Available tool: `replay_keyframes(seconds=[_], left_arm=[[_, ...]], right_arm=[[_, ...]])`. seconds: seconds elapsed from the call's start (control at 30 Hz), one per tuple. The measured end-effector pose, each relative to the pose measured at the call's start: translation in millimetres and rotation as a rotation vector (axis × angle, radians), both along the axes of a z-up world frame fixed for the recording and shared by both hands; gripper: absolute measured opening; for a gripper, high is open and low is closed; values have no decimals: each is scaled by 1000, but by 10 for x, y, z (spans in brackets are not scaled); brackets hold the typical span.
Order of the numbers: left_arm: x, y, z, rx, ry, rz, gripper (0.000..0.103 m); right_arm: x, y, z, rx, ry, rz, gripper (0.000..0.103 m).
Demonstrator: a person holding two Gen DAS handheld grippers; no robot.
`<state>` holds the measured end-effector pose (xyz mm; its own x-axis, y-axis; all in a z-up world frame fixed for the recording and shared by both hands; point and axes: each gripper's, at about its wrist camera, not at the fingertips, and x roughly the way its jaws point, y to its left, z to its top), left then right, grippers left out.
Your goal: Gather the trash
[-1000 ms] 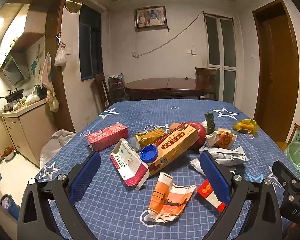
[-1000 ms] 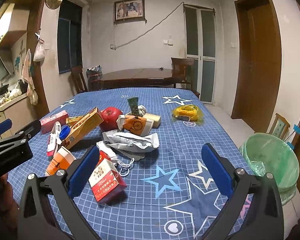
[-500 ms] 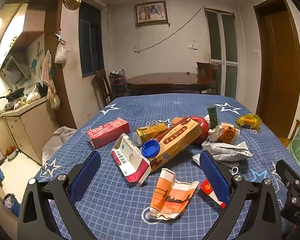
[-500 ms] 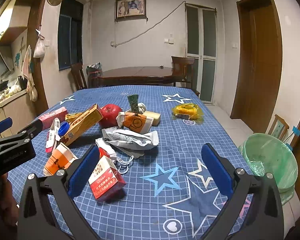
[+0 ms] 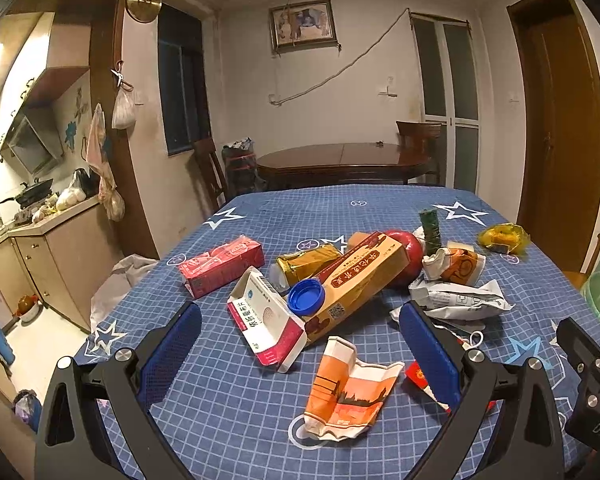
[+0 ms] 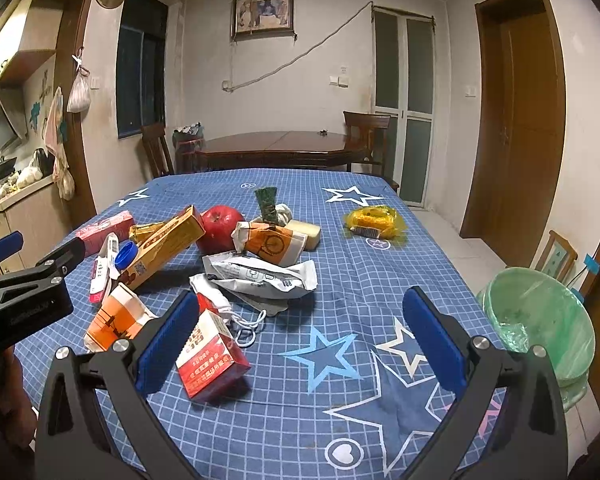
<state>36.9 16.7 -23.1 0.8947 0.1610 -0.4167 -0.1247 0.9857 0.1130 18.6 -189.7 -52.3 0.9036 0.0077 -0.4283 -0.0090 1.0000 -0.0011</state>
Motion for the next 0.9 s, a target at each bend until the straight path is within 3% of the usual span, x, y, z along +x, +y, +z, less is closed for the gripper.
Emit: replay_keyframes(seconds=[0.73, 0.9], left_arm=[[89, 83, -24, 8, 9, 35, 99], [250, 491, -48, -88, 75, 95, 99]], right_arm=[[68, 99, -49, -44, 37, 49, 98], [145, 222, -118, -77, 82, 119, 98]])
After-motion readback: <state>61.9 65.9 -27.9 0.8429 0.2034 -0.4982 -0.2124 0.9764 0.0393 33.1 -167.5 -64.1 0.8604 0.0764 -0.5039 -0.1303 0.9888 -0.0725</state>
